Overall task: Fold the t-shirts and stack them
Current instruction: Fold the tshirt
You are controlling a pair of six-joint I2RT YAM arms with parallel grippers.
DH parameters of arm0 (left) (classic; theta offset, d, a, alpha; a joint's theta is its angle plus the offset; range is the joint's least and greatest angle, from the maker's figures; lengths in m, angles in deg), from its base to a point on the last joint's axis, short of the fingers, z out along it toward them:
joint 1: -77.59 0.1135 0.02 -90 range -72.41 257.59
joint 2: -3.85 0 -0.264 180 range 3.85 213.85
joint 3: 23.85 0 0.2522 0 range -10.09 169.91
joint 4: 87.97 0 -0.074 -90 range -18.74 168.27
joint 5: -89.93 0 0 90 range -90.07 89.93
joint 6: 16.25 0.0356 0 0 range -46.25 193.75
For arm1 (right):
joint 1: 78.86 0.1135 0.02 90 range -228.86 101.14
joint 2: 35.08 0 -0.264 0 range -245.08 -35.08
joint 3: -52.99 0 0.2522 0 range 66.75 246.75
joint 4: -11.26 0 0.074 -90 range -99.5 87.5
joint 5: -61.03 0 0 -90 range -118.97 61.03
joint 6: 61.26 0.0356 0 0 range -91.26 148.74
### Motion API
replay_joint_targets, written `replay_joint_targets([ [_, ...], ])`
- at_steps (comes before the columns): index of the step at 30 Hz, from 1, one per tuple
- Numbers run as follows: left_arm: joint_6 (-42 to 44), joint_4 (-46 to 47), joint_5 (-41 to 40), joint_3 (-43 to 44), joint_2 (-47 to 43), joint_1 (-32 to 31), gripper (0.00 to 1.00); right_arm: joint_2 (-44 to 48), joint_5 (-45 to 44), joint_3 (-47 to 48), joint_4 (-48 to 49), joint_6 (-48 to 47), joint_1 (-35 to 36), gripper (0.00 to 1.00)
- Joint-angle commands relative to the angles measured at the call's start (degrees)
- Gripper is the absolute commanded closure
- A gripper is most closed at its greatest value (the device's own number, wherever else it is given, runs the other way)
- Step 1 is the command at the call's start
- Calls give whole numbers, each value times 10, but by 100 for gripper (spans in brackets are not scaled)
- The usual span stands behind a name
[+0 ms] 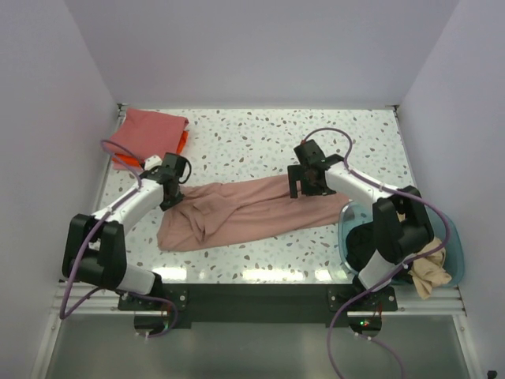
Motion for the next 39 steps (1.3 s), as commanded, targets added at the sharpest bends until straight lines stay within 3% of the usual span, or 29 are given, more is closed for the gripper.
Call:
replay_joint_targets([
  [1,7,-12,-15,-10,17,20,68,2,-17,14,-7,4,-2,1],
  [2,10,-13,-10,-9,19,20,57,2,-16,15,-7,-2,-2,1],
  [3,12,-14,-4,-8,19,21,40,6,-16,17,-7,-3,-2,1],
  [6,10,-28,10,3,3,21,26,9,-15,31,-7,-10,-2,1],
  [10,-1,-34,44,7,-51,17,14,4,-1,59,-1,-8,-3,1],
  [12,-7,-10,80,3,-84,-13,0,-5,14,70,21,-3,-5,1],
  [14,-24,8,100,4,-87,-71,0,-29,42,86,43,11,-7,1],
  [17,-39,31,136,-7,-55,-108,0,-76,60,116,51,22,-14,1],
  [23,-33,91,183,-58,20,-108,0,-148,74,148,50,26,-29,1],
  [29,2,101,150,14,130,-97,0,-136,103,86,73,23,-28,1],
  [35,82,113,182,206,302,-62,0,-67,138,-25,90,39,-21,1],
  [38,139,106,221,386,428,-64,0,-22,177,-80,101,63,-10,1],
  [39,146,102,235,484,462,-64,0,-13,184,-96,109,71,8,1],
])
